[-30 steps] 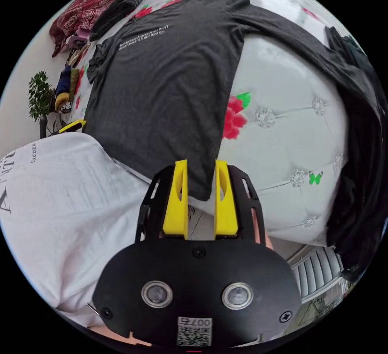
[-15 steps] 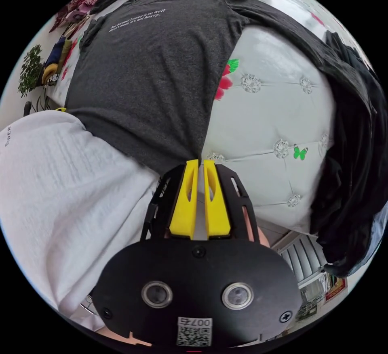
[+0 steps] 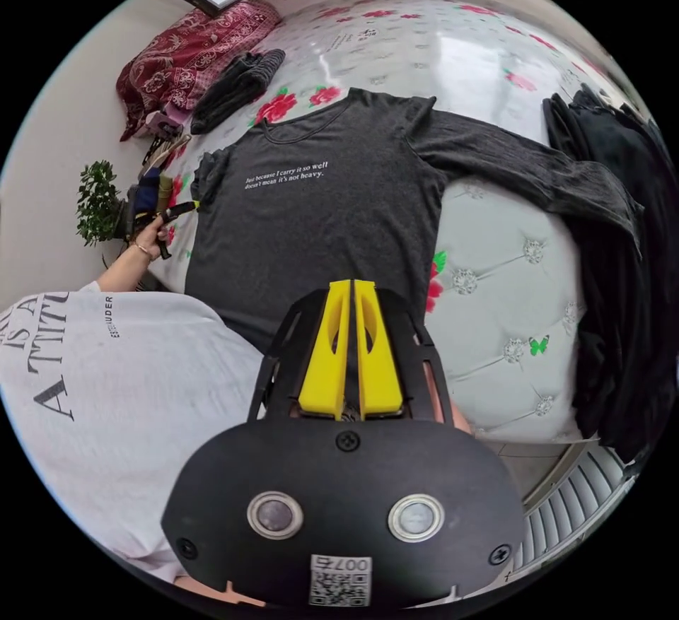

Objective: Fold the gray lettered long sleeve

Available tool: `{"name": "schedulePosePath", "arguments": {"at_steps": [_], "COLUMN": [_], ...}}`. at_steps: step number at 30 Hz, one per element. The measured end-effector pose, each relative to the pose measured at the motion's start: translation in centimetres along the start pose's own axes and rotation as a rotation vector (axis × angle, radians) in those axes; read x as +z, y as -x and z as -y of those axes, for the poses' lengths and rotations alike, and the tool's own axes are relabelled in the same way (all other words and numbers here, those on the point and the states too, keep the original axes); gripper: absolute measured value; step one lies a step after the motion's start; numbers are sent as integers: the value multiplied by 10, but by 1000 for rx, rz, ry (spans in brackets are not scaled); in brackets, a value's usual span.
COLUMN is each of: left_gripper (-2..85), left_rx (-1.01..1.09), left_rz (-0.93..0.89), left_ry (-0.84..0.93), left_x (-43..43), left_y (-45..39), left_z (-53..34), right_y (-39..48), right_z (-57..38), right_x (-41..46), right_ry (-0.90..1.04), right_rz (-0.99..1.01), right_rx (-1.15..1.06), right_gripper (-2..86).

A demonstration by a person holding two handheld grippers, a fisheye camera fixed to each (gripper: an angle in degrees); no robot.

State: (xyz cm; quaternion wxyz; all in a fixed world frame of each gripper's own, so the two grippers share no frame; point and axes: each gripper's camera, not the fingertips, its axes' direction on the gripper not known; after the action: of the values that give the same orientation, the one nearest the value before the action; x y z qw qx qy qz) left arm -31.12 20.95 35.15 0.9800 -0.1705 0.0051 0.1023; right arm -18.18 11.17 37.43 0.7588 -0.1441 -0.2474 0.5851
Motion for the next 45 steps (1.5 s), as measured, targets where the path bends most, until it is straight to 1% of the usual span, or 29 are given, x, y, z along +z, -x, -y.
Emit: {"name": "schedulePosePath", "arguments": {"at_steps": [1, 3, 5, 7, 8, 10, 13, 14, 17, 18, 19, 21, 23, 25, 26, 27, 28, 29, 31, 32, 33, 34, 35, 36, 37, 38, 41, 44, 45], "left_gripper": [20, 7, -1, -5, -5, -7, -7, -7, -7, -7, -7, -8, -7, -6, -5, -5, -3, -1, 9, 23, 33, 59, 75, 94, 100, 100, 98, 90, 89], "left_rx": [47, 118, 105, -28, -62, -219, -380, -424, -488, -546, -575, -580, -554, -412, -295, -225, -71, 8, 333, 479, 541, 614, 633, 665, 647, 632, 552, 510, 507], "left_rz": [49, 49, -21, -140, -157, -180, -262, -257, -196, -224, -289, -361, -398, -474, -502, -514, -537, -549, -622, -673, -697, -726, -730, -704, -661, -642, -509, -272, -229], "left_ry": [-67, -52, -58, -185, -220, -368, -531, -570, -534, -491, -489, -536, -574, -639, -654, -656, -649, -647, -640, -592, -557, -469, -414, -281, -183, -163, -90, -19, -7], "left_x": [-5, -6, -19, -68, -83, -147, -206, -217, -212, -200, -194, -194, -203, -228, -244, -252, -269, -276, -291, -284, -276, -251, -235, -200, -169, -157, -114, -80, -75], "left_y": [-6, -7, 12, 74, 92, 170, 252, 272, 299, 310, 314, 308, 289, 239, 201, 178, 129, 102, -12, -67, -93, -139, -159, -192, -213, -218, -224, -221, -221], "left_z": [2, 4, 5, -3, -6, -26, -59, -71, -83, -88, -93, -102, -108, -109, -106, -104, -102, -102, -114, -123, -127, -136, -140, -148, -159, -166, -193, -207, -206], "right_y": [7, 28, 41, 50, 55, 61, 68, 70, 77, 80, 82, 87, 89, 88, 86, 84, 82, 79, 73, 68, 62, 59, 51, 44, 40, 34, 22, 17, 21], "right_z": [3, 11, 15, 20, 23, 27, 28, 27, 21, 19, 18, 14, 11, 9, 8, 6, 5, 3, -3, -8, -14, -17, -22, -28, -31, -37, -48, -46, -41], "right_x": [0, -2, -4, -6, -9, -16, -25, -25, -23, -22, -22, -30, -39, -48, -55, -62, -66, -75, -86, -92, -95, -96, -97, -97, -97, -96, -91, -76, -69], "right_ry": [-2, -9, -5, 11, 16, 14, 2, 2, 15, 23, 25, 19, 3, -12, -23, -36, -44, -65, -102, -124, -141, -149, -159, -170, -174, -182, -189, -161, -142], "right_rz": [-3, -13, -21, -37, -52, -63, -42, -36, -24, -14, -11, -18, -10, 1, 7, 16, 21, 31, 54, 73, 89, 98, 115, 135, 145, 164, 180, 211, 213], "right_rx": [-3, -4, -3, -7, -11, -5, 15, 22, 31, 30, 27, 10, -3, -11, -16, -18, -19, -18, -13, -6, 3, 8, 22, 38, 45, 60, 75, 64, 43], "right_gripper": [-2, -3, -3, -3, -3, -3, -3, -3, -3, -3, -3, -3, -3, -3, -3, -3, -3, -3, -2, -1, 1, 1, 4, 8, 9, 13, 23, 28, 29]}}
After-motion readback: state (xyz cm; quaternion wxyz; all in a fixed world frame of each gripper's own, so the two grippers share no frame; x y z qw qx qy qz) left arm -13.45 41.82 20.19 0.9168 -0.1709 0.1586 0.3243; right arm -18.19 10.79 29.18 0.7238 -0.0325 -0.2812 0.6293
